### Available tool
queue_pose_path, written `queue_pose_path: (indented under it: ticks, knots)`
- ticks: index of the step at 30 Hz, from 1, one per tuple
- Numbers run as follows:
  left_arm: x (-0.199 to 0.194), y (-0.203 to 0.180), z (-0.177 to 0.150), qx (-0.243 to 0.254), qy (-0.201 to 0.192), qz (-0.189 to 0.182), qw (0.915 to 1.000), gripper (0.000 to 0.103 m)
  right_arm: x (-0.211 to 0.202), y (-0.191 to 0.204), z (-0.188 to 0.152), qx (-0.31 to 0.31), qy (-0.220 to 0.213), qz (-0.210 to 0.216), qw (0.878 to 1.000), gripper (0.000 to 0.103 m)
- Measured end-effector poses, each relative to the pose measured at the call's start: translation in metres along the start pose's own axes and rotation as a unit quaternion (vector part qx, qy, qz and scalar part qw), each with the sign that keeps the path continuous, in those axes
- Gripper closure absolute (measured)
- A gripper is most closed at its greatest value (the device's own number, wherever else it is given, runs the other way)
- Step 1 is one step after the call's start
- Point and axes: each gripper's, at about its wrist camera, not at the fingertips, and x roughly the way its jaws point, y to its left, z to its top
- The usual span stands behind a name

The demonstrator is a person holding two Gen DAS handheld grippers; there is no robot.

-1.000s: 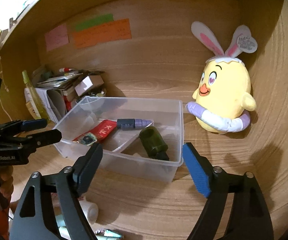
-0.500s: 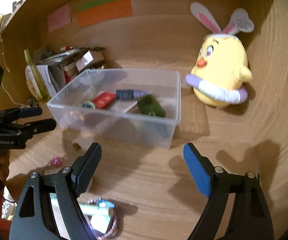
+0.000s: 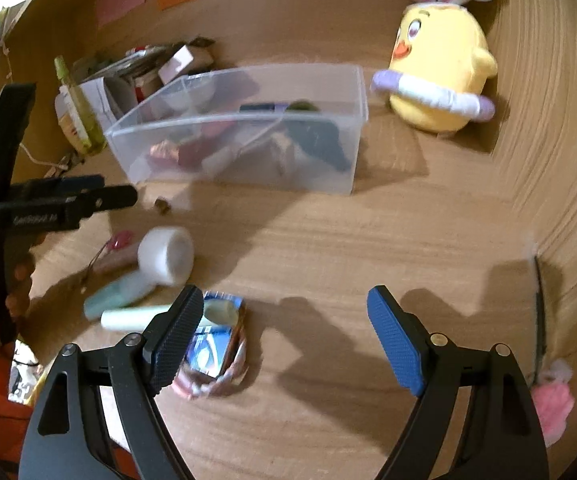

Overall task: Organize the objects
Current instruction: 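Withdraw both tools from the box toward the items on the desk, then grasp the blue Max staple box with the right tool while the left tool grasps a small brown bead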

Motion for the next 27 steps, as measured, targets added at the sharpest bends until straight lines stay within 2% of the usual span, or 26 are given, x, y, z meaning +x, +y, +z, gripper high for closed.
queue_pose_path:
  ticks: [14, 22, 24, 26, 27]
  knots:
    - [0.013, -0.003, -0.002, 0.005, 0.019, -0.012, 0.9997, 0.012, 0.011, 0.010, -0.016, -0.022, 0.032, -0.004, 0.999, 0.021]
    - [0.022, 0.001, 0.002, -0.007, 0.027, -0.020, 0.9994, 0.012, 0.022, 0.023, -0.007, -0.033, 0.018, 0.002, 0.999, 0.022]
    - [0.024, 0.003, 0.003, -0.012, 0.028, -0.021, 0.9993, 0.012, 0.024, 0.026, -0.005, -0.034, 0.016, 0.008, 0.999, 0.028]
    - [0.026, 0.004, 0.002, -0.015, 0.029, -0.021, 0.9992, 0.012, 0.024, 0.029, -0.005, -0.043, 0.015, 0.012, 0.999, 0.046]
    - [0.027, 0.005, 0.002, -0.016, 0.030, -0.022, 0.9992, 0.012, 0.024, 0.031, -0.005, -0.048, 0.017, 0.017, 0.999, 0.049]
